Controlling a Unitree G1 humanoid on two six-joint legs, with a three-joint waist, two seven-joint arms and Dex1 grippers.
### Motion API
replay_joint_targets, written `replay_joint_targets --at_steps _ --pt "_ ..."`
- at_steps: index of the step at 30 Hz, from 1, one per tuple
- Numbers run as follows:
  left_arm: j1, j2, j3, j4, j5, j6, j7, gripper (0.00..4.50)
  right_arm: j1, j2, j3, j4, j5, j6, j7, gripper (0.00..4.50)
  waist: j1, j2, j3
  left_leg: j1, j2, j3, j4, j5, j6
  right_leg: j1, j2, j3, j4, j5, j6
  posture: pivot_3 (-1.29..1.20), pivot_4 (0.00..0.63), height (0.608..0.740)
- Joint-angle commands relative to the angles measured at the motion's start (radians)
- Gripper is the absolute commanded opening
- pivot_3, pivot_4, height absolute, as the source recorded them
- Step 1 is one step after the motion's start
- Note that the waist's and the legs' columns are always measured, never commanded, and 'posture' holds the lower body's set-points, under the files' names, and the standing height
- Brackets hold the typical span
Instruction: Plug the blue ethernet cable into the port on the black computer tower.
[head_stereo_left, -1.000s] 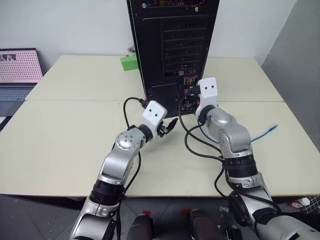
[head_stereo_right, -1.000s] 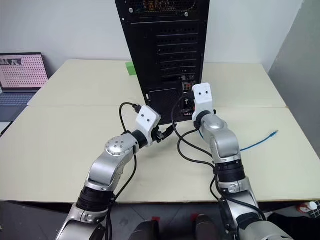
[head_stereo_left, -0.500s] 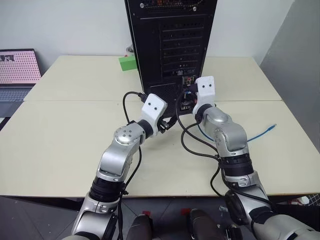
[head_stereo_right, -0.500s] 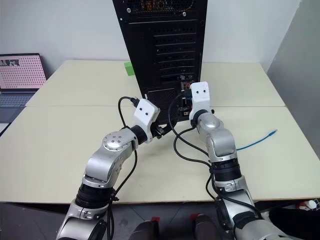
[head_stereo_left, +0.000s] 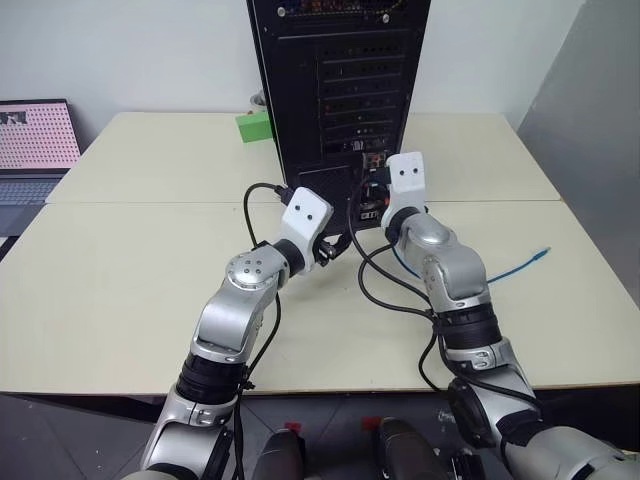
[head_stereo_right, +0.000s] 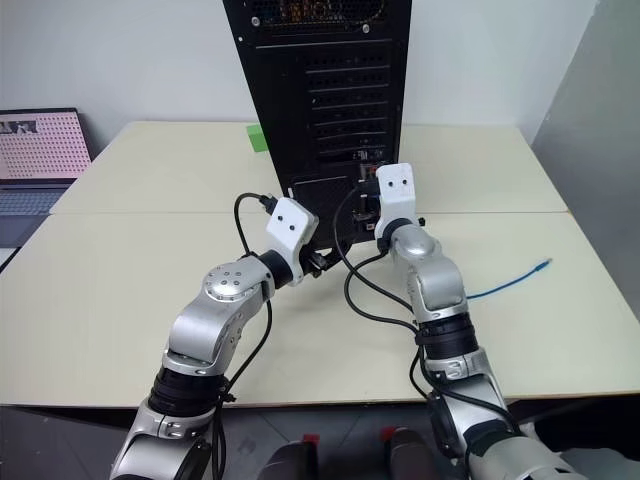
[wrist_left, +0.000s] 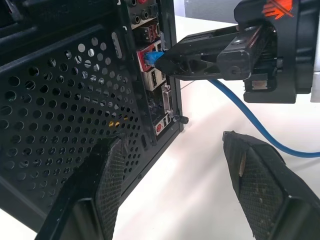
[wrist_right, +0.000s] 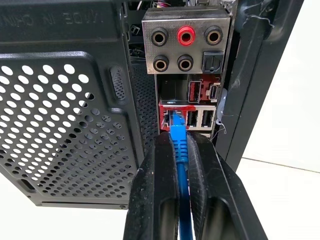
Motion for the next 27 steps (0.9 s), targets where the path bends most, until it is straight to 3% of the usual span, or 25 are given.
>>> replay_joint_targets --at_steps 1,4,6,14,24,27 --pt "-0.005 0.006 0.017 -0.04 -0.005 -0.003 0.01 3.21 -0.066 -0.018 -0.027 -0.024 -0.009 -0.066 -0.003 0.0 -0.001 0.0 0.0 0.0 0.0 0.0 0.0 0.0 0.0 0.0 0.0 0.0 0.0 0.0 0.0 0.0 0.15 0.74" --pt "-0.002 0.014 0.021 -0.036 -0.005 -0.007 0.012 3.21 -0.046 -0.031 -0.021 -0.038 -0.001 -0.073 0.025 0.0 -0.001 0.0 0.0 0.0 0.0 0.0 0.0 0.0 0.0 0.0 0.0 0.0 0.0 0.0 0.0 0.0 0.15 0.74" --pt "-0.001 0.02 0.027 -0.032 -0.007 -0.009 0.013 3.25 -0.025 -0.046 -0.018 -0.053 0.001 -0.07 0.047 0.69 -0.001 0.0 0.0 0.0 0.0 0.0 0.0 0.0 0.0 0.0 0.0 0.0 0.0 0.0 0.0 0.0 0.15 0.74" --pt "0.01 0.079 0.051 -0.02 -0.024 -0.015 -0.029 3.25 0.076 -0.121 0.021 -0.18 0.009 -0.019 0.143 2.26 0.006 0.0 0.0 -0.002 0.0 0.0 -0.003 0.0 0.0 -0.001 0.0 0.0 -0.004 0.0 0.0 0.0 0.15 0.74" --pt "0.058 0.237 0.087 -0.04 -0.053 -0.021 -0.156 3.25 0.232 -0.279 0.011 -0.511 0.121 0.11 0.343 4.46 0.011 0.0 0.0 -0.002 0.0 0.0 -0.003 0.0 0.0 -0.002 -0.001 0.0 -0.004 -0.001 0.0 0.0 0.15 0.74" --pt "0.067 0.286 0.13 -0.039 -0.088 -0.031 -0.198 3.25 0.287 -0.365 -0.02 -0.599 0.215 0.128 0.466 4.48 0.014 0.0 0.0 -0.002 0.0 0.0 -0.003 0.0 0.0 -0.002 -0.001 0.0 -0.004 -0.001 0.0 0.0 0.15 0.74"
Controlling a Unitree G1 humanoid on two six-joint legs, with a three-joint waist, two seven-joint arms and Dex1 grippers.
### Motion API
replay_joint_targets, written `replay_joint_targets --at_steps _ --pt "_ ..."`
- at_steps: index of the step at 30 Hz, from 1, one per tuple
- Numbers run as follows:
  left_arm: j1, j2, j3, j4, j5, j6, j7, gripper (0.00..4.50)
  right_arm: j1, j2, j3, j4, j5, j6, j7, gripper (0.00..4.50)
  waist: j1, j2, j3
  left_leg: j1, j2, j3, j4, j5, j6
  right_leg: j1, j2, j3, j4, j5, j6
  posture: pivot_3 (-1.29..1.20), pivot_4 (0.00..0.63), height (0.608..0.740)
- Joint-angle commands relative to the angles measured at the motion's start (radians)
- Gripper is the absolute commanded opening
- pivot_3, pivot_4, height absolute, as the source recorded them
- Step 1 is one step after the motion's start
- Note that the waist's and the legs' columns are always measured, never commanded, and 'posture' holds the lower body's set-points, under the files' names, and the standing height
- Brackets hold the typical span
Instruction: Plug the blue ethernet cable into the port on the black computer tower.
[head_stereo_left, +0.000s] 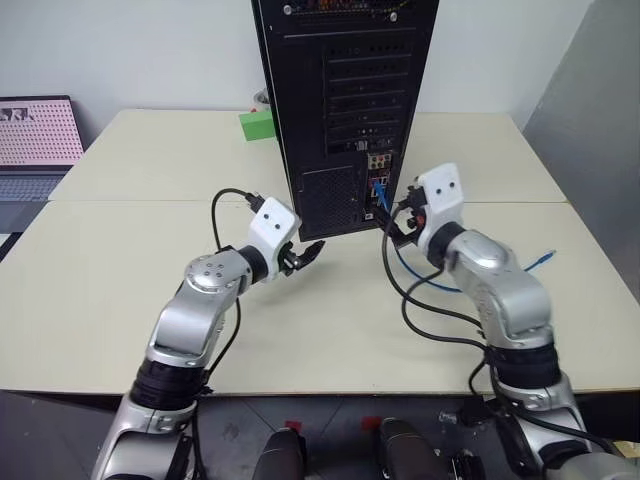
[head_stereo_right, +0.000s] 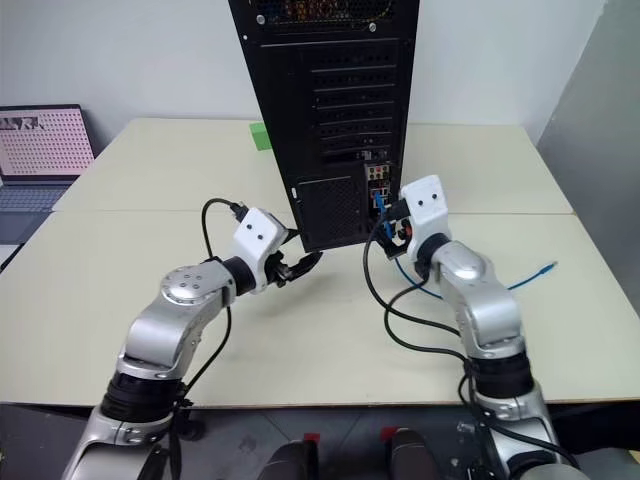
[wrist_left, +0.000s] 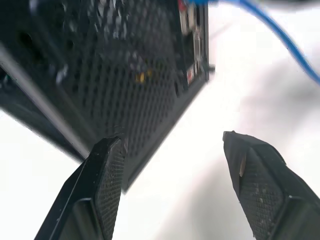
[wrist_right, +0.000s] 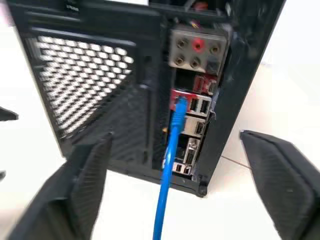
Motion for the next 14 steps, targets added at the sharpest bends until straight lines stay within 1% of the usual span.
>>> replay_joint_targets --at_steps 1,5,7,11,14 --pt "0.004 0.07 0.085 -0.035 -0.054 -0.027 -0.072 3.25 0.059 -0.111 -0.063 -0.149 0.129 0.016 0.174 4.48 0.002 0.0 0.0 0.0 0.0 0.0 0.0 0.0 0.0 0.0 0.0 0.0 0.0 0.0 0.0 0.0 0.15 0.74" --pt "0.016 0.145 0.131 -0.028 -0.097 -0.029 -0.146 3.25 0.109 -0.22 -0.15 -0.191 0.241 0.016 0.299 4.48 0.004 0.0 0.0 0.0 0.0 0.0 0.0 0.0 0.0 0.0 0.0 0.0 -0.001 0.0 0.0 0.0 0.15 0.74" --pt "0.019 0.176 0.142 -0.028 -0.119 -0.029 -0.18 3.25 0.12 -0.256 -0.193 -0.196 0.296 0.024 0.335 4.48 0.003 -0.001 0.001 0.0 0.0 0.0 0.0 0.0 0.0 0.0 0.0 0.0 -0.002 -0.001 0.0 0.0 0.15 0.74" --pt "0.013 0.2 0.143 -0.034 -0.142 -0.029 -0.21 3.25 0.131 -0.301 -0.227 -0.162 0.32 -0.001 0.358 4.48 0.004 -0.001 0.001 0.0 0.0 0.0 0.0 0.0 0.0 0.001 0.0 0.0 -0.001 -0.001 -0.001 0.0 0.15 0.74" --pt "0.005 0.202 0.137 -0.035 -0.149 -0.028 -0.216 3.25 0.131 -0.313 -0.234 -0.14 0.323 -0.016 0.361 4.48 0.004 -0.001 0.001 0.0 0.0 0.0 0.0 0.0 0.0 0.001 0.0 0.0 -0.001 -0.001 -0.001 0.0 0.15 0.74"
